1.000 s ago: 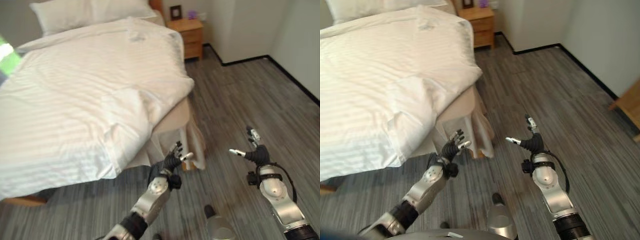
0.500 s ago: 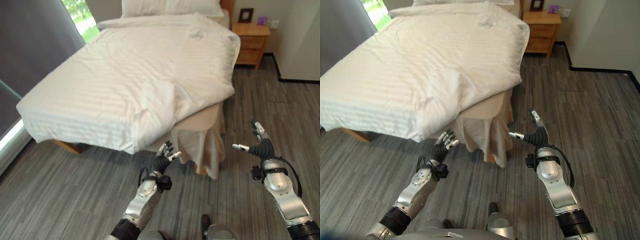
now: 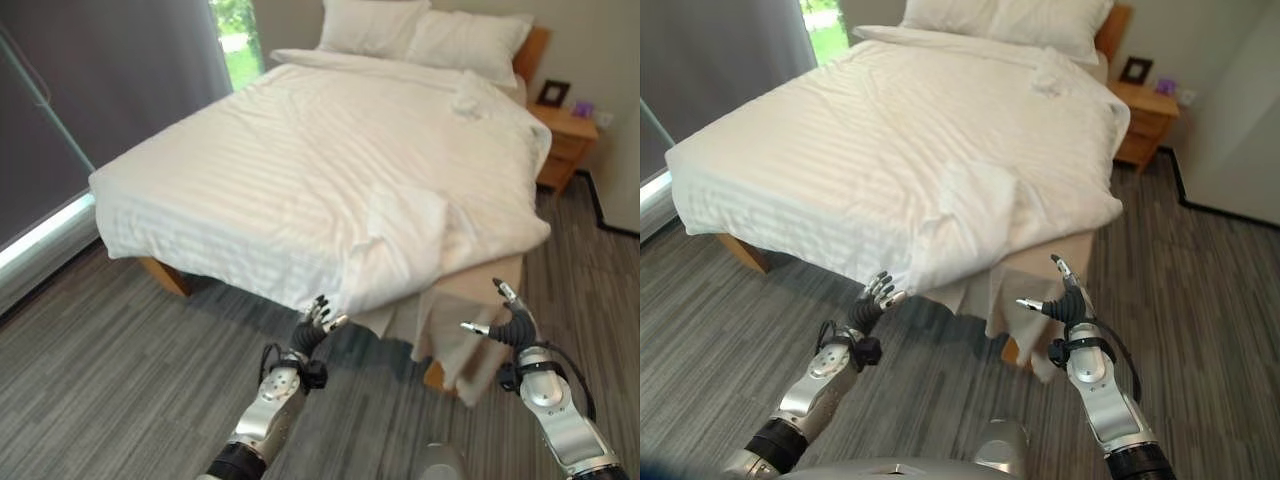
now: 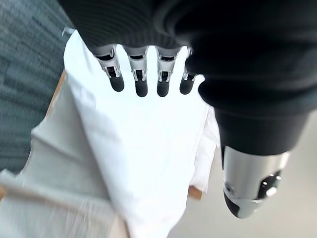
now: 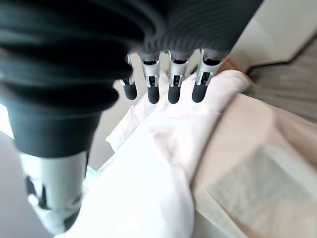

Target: Making the bed.

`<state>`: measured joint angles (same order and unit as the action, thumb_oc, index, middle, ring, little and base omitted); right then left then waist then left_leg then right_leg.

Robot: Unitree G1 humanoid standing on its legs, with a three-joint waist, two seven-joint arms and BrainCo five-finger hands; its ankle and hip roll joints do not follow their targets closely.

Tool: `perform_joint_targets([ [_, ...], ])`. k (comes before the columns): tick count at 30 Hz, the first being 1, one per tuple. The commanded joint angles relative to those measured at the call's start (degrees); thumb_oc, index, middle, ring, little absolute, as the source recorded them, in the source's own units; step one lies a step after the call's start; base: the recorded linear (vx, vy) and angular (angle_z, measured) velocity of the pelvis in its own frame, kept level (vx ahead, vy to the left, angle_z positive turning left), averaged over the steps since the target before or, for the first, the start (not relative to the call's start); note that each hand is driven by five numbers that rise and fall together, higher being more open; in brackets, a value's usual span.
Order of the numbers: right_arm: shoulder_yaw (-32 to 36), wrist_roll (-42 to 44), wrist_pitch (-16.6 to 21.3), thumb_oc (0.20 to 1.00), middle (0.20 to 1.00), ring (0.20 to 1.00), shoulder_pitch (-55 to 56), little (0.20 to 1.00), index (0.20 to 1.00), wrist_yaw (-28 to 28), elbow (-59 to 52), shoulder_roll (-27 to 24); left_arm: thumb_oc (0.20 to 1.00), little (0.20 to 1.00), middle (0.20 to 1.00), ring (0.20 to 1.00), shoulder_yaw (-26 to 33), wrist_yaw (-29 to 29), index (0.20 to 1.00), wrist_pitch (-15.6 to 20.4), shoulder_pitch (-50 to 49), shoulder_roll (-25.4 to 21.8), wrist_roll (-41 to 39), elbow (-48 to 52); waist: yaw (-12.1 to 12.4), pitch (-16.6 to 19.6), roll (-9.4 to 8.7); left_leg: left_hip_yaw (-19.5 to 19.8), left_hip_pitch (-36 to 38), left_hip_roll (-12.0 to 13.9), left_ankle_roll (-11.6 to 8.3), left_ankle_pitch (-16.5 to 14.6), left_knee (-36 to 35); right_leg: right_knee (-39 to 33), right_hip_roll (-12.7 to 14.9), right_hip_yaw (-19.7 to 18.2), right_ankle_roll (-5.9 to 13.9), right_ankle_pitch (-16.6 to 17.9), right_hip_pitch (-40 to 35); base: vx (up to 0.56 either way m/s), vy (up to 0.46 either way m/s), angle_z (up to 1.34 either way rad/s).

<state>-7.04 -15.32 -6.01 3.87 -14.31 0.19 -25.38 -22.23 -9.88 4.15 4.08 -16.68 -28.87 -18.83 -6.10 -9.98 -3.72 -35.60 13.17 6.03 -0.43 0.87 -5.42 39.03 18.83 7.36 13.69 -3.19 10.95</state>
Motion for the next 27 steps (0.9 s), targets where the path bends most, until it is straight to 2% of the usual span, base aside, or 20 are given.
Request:
perform_joint_targets([
  [1,4.47,-6.75,0.9,1.0,1.0,1.0,-7.77,1.0,1.0,-6.36,-0.58,-3.56,1.0,1.0,1.0,1.0,-0.24,0.58,1.0,2.2,0.84,1.1,2.64,3.86,-0.72,-1.27,1.15,3.51,-4.46,3.8,-2.36,1.51,0.42,-20.36,-6.66,1.74,-1.47,0.05,-10.15,0.25,-0.181,0.5],
  [3,5.26,-8.06,0.48,1.0,1.0,1.0,-8.84,1.0,1.0,-7.99,-0.35,-4.5,1.0,1.0,1.0,1.0,-1.05,1.33,1.0,2.34,0.47,1.02,2.93,3.37,-1.71,-0.84,0.7,5.96,-4.38,3.57,-3.31,0.9,0.42,-31.49,-6.99,-1.82,-2.39,0.97,-9.7,0.22,-0.18,0.77],
  [4,5.4,-8.43,-0.08,1.0,1.0,1.0,-9.21,1.0,1.0,-8.49,0.06,-4.54,1.0,1.0,1.0,1.0,-1.31,1.59,1.0,2.38,0.3,1.13,2.89,3.06,-2.18,-0.77,0.53,7.76,-4.15,3.49,-3.88,0.3,0.42,-35.7,-6.92,-4.35,-2.23,2.34,-8.98,0.27,-0.167,1.11],
  [6,6.01,-9.45,-1.77,1.0,1.0,1.0,-10.0,1.0,1.0,-8.42,0.85,-5.3,1.0,1.0,1.0,1.0,-0.96,2.62,1.0,1.91,-0.14,0.7,2.35,3.35,-2.44,-0.65,0.51,10.66,-3.28,4.09,-4.95,-0.96,0.42,-39.8,-5.9,-7.28,-1.27,4.7,-7.16,0.25,-0.163,1.08],
  [8,5.53,-11.78,-3.35,1.0,1.0,1.0,-12.67,1.0,1.0,-8.09,1.55,-5.79,1.0,1.0,1.0,1.0,-0.56,3.91,1.0,1.14,-0.39,0.37,2.85,3.23,-1.54,0.03,0.22,11.31,-2.27,3.95,-5.0,-1.52,0.42,-41.26,-5.05,-6.24,-1.15,5.39,-8.12,0.18,-0.132,1.0],
  [11,3.82,-12.3,-3.57,1.0,1.0,1.0,-15.98,1.0,1.0,-7.69,4.51,-6.34,1.0,1.0,1.0,1.0,-0.25,5.44,1.0,1.1,-1.3,-0.07,4.38,3.72,-0.57,0.84,-0.08,12.6,-1.48,3.8,-5.28,-1.51,0.42,-42.85,-4.94,-5.5,-1.23,6.72,-10.0,0.15,-0.125,0.51],
  [13,1.42,-10.82,-4.67,1.0,1.0,1.0,-20.9,1.0,1.0,-7.5,10.62,-6.49,1.0,1.0,1.0,1.0,0.0,6.93,1.0,0.6,-3.07,-0.61,4.66,4.56,1.67,1.87,0.4,14.18,-1.34,4.33,-5.94,-0.79,0.42,-43.65,-5.31,-3.67,-1.69,7.13,-12.39,0.2,-0.17,0.12],
  [14,1.18,-10.69,-4.53,1.0,1.0,1.0,-21.27,1.0,1.0,-7.69,11.1,-6.5,1.0,1.0,1.0,1.0,0.1,6.98,1.0,0.57,-3.13,-0.65,4.65,4.65,1.49,1.83,0.43,14.29,-1.36,4.41,-5.99,-0.76,0.42,-43.68,-5.37,-3.53,-1.74,7.11,-12.47,0.08,-0.087,0.19],
  [16,-2.2,-10.56,-3.75,1.0,1.0,1.0,-26.06,1.0,1.0,-7.58,18.08,-8.54,1.0,1.0,1.0,1.0,0.5,8.31,1.0,0.95,-4.45,-1.29,4.06,4.65,3.37,2.03,1.38,15.99,-2.36,5.59,-6.97,0.34,0.42,-44.03,-6.04,-1.29,-2.09,6.13,-13.99,0.09,-0.127,0.32],
  [18,-3.12,-10.29,-3.66,1.0,1.0,1.0,-27.72,1.0,1.0,-7.56,20.32,-9.07,1.0,1.0,1.0,1.0,0.77,8.35,1.0,1.16,-4.73,-1.4,3.86,4.63,3.61,1.87,1.69,16.41,-2.84,6.04,-7.36,0.8,0.42,-44.03,-6.27,-0.67,-2.24,5.85,-14.26,0.03,-0.101,0.31],
  [19,-5.11,-8.9,-3.97,1.0,1.0,1.0,-31.38,1.0,1.0,-7.48,25.43,-9.43,1.0,1.0,1.0,1.0,0.48,8.45,1.0,1.18,-5.18,-2.17,3.38,4.79,4.96,1.29,2.25,17.31,-3.95,6.68,-7.98,1.53,0.42,-44.03,-6.66,0.03,-2.47,5.53,-14.43,-0.02,-0.081,0.43],
  [23,-9.15,-6.17,-3.23,1.0,1.0,1.0,-38.2,1.0,1.0,-7.87,33.34,-9.64,1.0,1.0,1.0,1.0,0.52,8.51,1.0,1.3,-5.29,-2.79,2.72,4.51,5.6,0.08,3.52,18.38,-5.6,7.36,-8.61,2.3,0.42,-44.03,-7.12,1.31,-2.85,5.19,-14.27,-0.03,-0.058,0.27],
  [27,-14.61,-4.57,-3.44,1.0,1.0,1.0,-47.56,1.0,1.0,-8.34,50.3,-10.55,1.0,1.0,1.0,1.0,-0.57,8.33,1.0,2.29,-4.43,-3.45,1.14,3.73,6.88,-2.6,5.55,19.05,-8.38,8.14,-9.53,3.73,0.42,-44.03,-7.39,2.28,-3.09,5.12,-12.81,-0.11,-0.034,0.17],
])
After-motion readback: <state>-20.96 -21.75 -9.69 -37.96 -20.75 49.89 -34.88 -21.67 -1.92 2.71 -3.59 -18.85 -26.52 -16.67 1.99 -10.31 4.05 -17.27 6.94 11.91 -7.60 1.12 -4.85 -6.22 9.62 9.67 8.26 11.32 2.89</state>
